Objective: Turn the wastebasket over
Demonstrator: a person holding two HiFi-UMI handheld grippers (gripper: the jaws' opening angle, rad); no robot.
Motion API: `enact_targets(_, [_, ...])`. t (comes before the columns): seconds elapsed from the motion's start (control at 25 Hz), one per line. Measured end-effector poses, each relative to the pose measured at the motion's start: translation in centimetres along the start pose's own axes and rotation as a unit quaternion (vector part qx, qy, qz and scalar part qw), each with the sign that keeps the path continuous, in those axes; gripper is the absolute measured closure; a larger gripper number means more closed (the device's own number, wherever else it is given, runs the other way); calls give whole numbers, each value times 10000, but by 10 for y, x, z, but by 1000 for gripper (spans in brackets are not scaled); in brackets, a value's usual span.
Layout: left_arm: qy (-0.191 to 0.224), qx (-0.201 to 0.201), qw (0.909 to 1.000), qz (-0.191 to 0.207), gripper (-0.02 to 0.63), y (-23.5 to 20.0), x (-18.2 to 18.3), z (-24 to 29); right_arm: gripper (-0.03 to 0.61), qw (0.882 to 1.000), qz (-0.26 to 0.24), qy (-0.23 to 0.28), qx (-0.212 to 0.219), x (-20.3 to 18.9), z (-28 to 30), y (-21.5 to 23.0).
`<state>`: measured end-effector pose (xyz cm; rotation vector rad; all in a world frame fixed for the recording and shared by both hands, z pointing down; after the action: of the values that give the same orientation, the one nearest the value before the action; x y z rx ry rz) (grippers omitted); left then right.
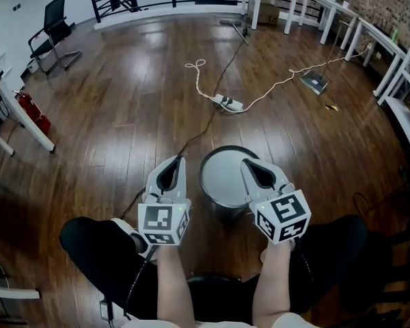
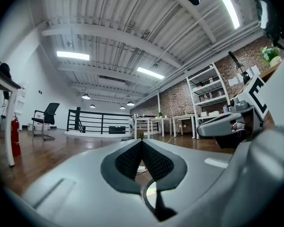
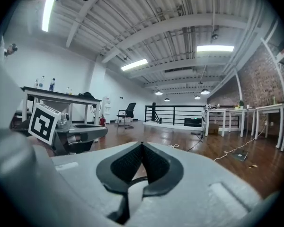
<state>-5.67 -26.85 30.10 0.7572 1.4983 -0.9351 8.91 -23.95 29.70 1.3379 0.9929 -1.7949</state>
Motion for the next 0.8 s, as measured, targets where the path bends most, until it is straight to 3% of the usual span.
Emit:
enact_targets(0.24, [-183, 79, 9996, -208, 598, -22, -35, 23, 588, 9976, 126, -527, 425, -45, 50, -12])
enact_targets(0.48, [-389, 472, 9966, -548, 591, -48, -79, 29, 588, 9908, 157, -1056, 837, -94, 82, -34])
enact_targets(0.52, [-388, 527, 9961, -596, 557, -53, -84, 29, 565, 9884, 123, -1163, 969, -101, 87, -41])
enact_targets(0.56, [-400, 579, 9955, -636, 542, -57, -89, 29, 434, 9856, 78, -1282, 1096, -108, 91, -48])
enact_targets(0.68, [-449, 717, 9939, -704, 522, -68, -102, 27, 400, 9796, -34, -1572, 1255, -126, 102, -65])
enact_targets(0.8, [-466, 716, 9932, -792, 449, -72, -111, 26, 343, 9711, -147, -1954, 1364, -150, 111, -82])
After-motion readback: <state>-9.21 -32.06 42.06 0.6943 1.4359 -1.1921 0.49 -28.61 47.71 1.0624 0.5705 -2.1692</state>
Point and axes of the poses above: the fingertips, and each gripper's own axes: z forward along the fingers, y to its right, x out of its top, the point moved 1 cm from there along -z, backward along the fingers, and after that the axes turned 7 degrees about -z, right-handed, at the moved point
